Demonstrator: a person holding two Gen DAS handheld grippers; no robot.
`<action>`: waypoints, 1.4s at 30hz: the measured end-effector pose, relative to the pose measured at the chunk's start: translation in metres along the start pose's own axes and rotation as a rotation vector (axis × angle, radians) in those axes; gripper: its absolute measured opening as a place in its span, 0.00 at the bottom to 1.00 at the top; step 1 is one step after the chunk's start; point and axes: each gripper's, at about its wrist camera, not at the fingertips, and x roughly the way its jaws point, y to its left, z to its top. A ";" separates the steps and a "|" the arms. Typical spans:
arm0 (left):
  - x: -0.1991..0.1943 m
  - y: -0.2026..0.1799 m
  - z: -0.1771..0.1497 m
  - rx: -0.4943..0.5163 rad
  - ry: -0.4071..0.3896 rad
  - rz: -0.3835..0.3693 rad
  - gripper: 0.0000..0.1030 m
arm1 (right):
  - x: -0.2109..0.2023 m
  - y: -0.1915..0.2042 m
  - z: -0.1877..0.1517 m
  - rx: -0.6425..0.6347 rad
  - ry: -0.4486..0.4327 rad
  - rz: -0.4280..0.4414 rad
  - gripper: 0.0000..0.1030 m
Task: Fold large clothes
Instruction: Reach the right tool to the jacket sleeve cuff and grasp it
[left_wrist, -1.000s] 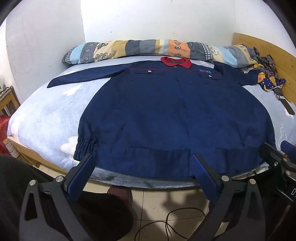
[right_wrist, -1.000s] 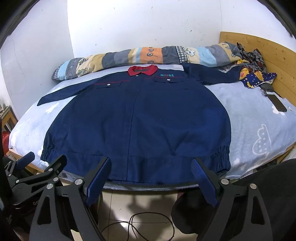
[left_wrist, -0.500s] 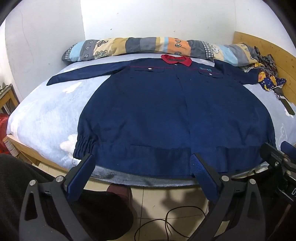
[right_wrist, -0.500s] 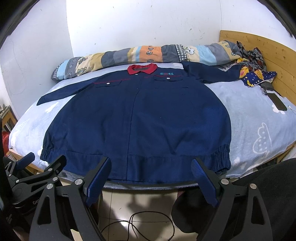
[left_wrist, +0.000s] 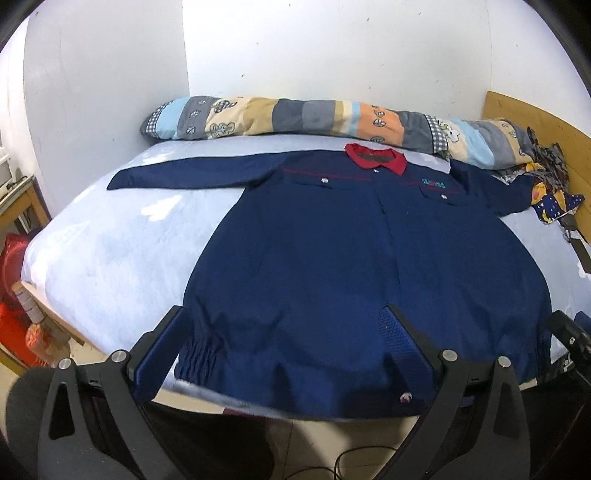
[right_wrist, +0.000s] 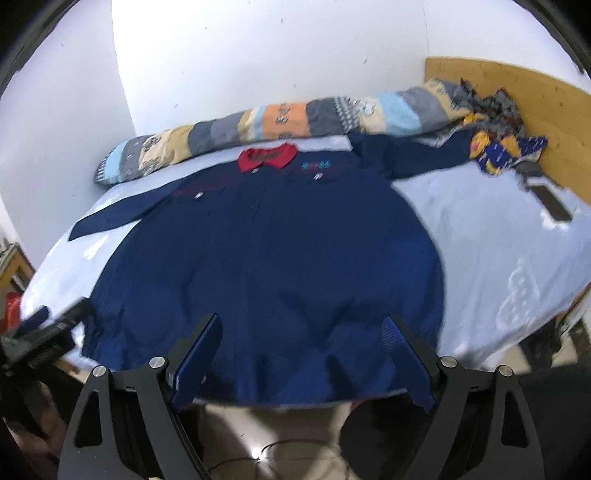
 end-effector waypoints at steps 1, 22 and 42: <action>0.002 -0.001 0.000 -0.002 0.007 -0.007 0.99 | 0.001 -0.001 0.002 0.012 0.002 0.013 0.87; 0.110 -0.072 0.117 0.200 -0.001 -0.252 0.99 | 0.078 -0.163 0.134 0.394 0.057 0.228 0.87; 0.161 -0.062 0.123 0.185 0.102 -0.241 0.99 | 0.276 -0.429 0.305 0.646 0.084 0.019 0.40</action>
